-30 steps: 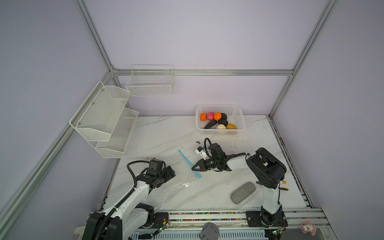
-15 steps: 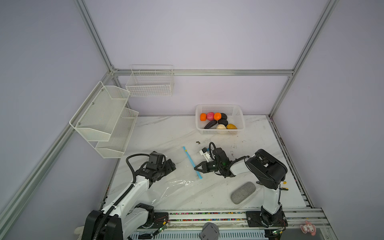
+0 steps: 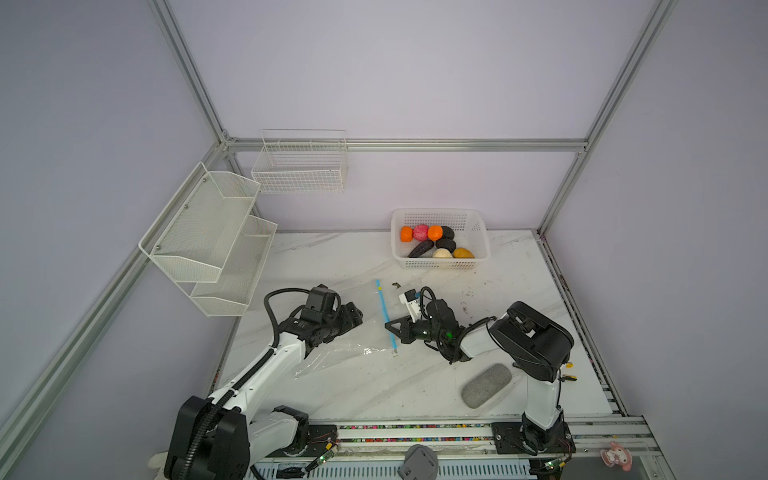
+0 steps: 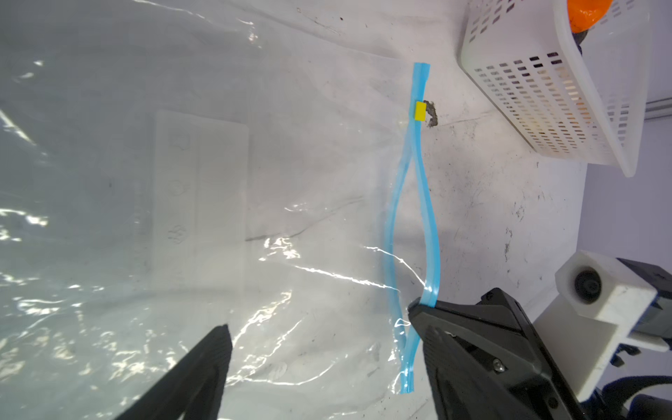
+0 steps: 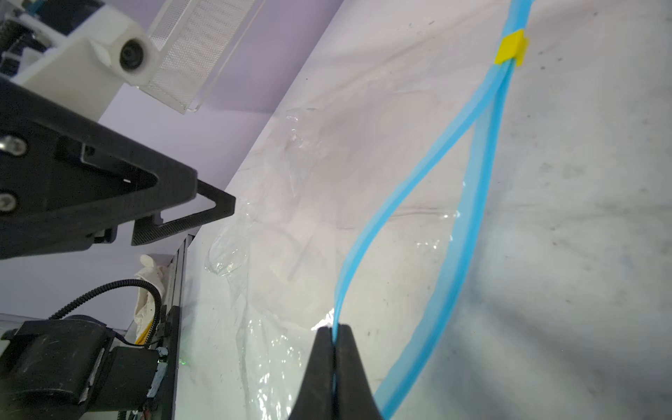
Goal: Place the food in the zip-top bag and seal the zipper
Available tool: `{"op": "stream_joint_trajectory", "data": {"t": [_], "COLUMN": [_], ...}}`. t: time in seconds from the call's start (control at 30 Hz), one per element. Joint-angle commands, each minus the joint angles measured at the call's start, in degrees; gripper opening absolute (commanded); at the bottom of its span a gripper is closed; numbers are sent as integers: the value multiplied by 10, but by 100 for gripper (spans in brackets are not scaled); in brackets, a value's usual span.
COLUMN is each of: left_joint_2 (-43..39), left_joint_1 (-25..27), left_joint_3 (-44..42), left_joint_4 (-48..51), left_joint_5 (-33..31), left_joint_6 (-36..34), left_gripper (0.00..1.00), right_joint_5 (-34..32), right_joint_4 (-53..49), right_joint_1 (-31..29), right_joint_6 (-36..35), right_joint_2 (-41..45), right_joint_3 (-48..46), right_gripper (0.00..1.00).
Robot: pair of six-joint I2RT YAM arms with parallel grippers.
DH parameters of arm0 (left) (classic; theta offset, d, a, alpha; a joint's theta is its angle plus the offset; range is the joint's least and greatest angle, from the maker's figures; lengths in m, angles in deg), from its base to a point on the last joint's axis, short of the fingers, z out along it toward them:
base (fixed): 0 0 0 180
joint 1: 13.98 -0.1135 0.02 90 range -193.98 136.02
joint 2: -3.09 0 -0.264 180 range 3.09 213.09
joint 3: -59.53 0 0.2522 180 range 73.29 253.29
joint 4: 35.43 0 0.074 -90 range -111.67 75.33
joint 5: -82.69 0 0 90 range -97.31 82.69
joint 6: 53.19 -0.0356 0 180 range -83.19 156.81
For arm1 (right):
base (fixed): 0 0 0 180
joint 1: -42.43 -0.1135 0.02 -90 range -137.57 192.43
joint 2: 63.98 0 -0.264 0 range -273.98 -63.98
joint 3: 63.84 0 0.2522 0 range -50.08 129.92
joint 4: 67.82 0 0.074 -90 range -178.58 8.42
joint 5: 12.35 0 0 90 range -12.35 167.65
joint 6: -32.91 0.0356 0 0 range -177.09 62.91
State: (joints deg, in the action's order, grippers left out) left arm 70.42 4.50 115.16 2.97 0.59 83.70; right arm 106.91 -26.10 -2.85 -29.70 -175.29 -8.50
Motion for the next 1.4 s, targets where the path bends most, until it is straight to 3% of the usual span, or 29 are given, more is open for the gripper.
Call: {"op": "stream_joint_trajectory", "data": {"t": [0.0,0.47,0.63,0.93,1.37], "left_joint_2": [11,76,75,45,153], "left_joint_1": [17,72,72,72,85], "left_joint_3": [66,116,114,81,151], "left_joint_4": [-18,-11,-12,-14,-9], "left_joint_5": [-1,-45,-41,-65,-78], "left_joint_6": [-16,-57,-59,-56,-99], "left_gripper": [83,77,77,71,69], "right_joint_5": [-41,-192,-262,-281,-298], "right_joint_4": [62,53,124,184,200], "right_joint_1": [-23,-90,-113,-115,-127], "right_joint_6": [-46,-181,-274,-313,-339], "right_joint_2": [-14,-25,-42,-55,-62], "right_joint_3": [-2,14,-13,-34,-34], "right_gripper": [4,0,0,0,0]}}
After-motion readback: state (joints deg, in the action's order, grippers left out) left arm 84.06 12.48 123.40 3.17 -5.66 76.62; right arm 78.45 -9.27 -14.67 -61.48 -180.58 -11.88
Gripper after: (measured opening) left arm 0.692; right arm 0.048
